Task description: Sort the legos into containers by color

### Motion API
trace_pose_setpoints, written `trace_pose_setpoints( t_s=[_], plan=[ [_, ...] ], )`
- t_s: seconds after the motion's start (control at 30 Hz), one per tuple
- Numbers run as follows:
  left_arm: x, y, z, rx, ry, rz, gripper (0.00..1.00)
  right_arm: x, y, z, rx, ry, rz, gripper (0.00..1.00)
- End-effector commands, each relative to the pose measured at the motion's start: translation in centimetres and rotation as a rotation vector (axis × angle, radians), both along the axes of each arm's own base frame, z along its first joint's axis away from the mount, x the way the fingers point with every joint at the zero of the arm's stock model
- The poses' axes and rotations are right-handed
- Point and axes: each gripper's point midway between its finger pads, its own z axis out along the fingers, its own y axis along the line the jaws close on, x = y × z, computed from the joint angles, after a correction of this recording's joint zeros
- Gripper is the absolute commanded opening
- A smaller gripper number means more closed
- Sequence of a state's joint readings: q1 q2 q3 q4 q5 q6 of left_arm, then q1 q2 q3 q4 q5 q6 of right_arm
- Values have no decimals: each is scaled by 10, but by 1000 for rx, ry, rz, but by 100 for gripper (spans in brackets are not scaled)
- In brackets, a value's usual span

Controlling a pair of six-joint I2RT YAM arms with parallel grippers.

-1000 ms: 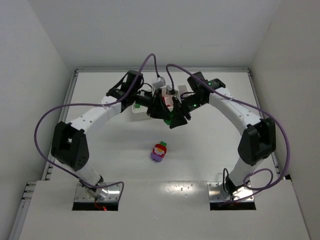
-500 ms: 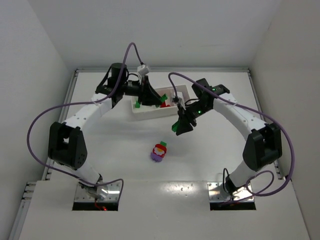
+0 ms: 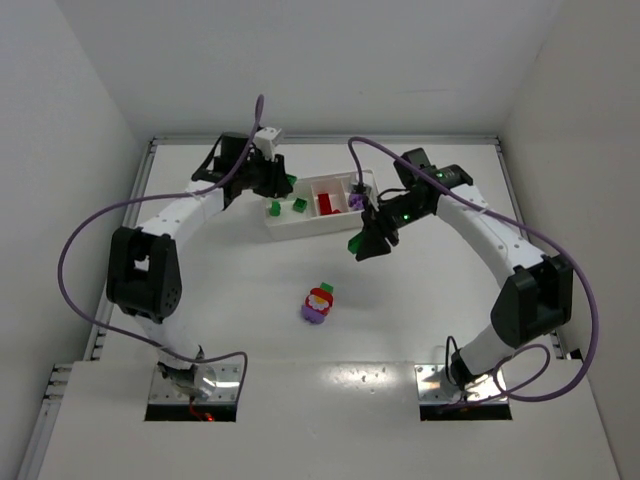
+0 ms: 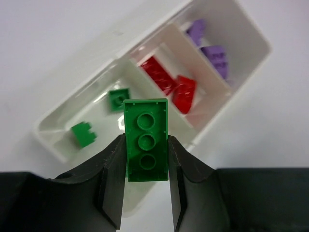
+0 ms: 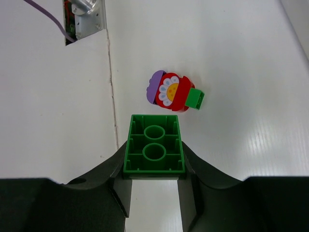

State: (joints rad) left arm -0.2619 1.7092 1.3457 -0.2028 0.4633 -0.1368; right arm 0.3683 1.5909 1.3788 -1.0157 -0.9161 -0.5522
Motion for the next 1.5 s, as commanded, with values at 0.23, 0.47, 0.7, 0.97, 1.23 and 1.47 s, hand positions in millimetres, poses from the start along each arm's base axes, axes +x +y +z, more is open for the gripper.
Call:
trace_pose_setpoints(
  t_s=[0.23, 0.47, 0.7, 0.97, 1.23, 1.47],
  plan=[
    [31, 31, -34, 92, 102, 160, 38, 17, 4, 25, 54, -73, -8, 16],
    [21, 20, -34, 63, 117, 83, 84, 21, 10, 31, 80, -65, 3, 16],
    [-57, -25, 60, -298, -70, -393, 84, 15, 12, 29, 113, -80, 72, 16],
    [-152, -61, 103, -516, 31, -873, 84, -2, 20, 33, 153, 23, 197, 18],
    [-161, -66, 99, -495, 17, -844, 84, -8, 25, 37, 187, 51, 235, 19],
    [-168, -80, 95, -472, 14, -824, 82, -6, 30, 35, 169, 48, 249, 19]
  ],
)
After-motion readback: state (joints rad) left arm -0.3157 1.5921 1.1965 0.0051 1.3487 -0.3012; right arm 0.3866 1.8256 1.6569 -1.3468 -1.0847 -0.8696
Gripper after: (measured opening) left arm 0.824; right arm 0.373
